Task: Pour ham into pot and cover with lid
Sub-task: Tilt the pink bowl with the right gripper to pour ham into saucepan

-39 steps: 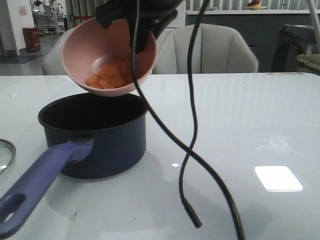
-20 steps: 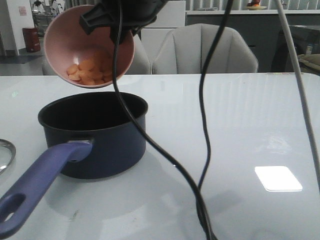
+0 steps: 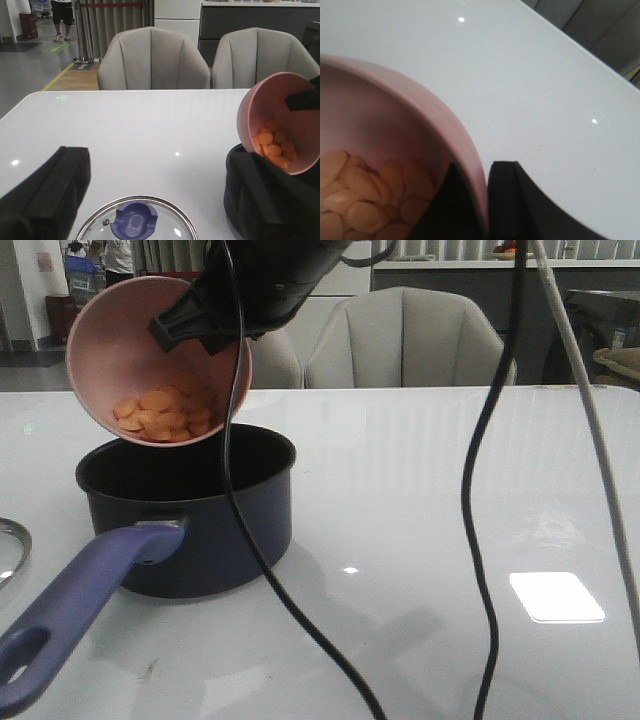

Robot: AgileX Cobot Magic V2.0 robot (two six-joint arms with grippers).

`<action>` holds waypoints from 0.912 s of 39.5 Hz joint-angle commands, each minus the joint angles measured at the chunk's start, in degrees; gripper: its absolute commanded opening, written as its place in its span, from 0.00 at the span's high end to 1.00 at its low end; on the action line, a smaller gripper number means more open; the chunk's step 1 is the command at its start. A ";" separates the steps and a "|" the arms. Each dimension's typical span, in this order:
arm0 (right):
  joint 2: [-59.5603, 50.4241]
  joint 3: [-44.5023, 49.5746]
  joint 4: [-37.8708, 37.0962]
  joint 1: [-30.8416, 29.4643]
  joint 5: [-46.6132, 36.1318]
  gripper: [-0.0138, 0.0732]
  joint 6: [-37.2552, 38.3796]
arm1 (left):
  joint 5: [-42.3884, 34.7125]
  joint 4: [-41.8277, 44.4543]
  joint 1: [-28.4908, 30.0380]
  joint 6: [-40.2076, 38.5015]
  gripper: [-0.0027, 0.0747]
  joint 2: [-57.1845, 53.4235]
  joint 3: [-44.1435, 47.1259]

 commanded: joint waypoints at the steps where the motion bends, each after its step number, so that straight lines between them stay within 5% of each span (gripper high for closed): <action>1: -4.35 -1.55 -1.81 -0.51 -5.03 0.68 0.48 | -5.05 -0.52 -0.35 -0.06 0.20 0.42 -1.50; 14: -6.27 -1.37 1.99 -3.67 -8.41 0.68 3.08 | -5.05 -0.52 -0.35 -0.06 0.20 0.42 -1.50; 24: -8.34 7.07 7.69 -6.48 -24.76 0.68 2.82 | -5.05 -0.52 -0.35 -0.06 0.20 0.42 -1.50; 36: -8.65 15.70 28.86 -6.88 -38.43 0.68 -23.65 | -5.05 -0.52 -0.35 -0.06 0.20 0.42 -1.50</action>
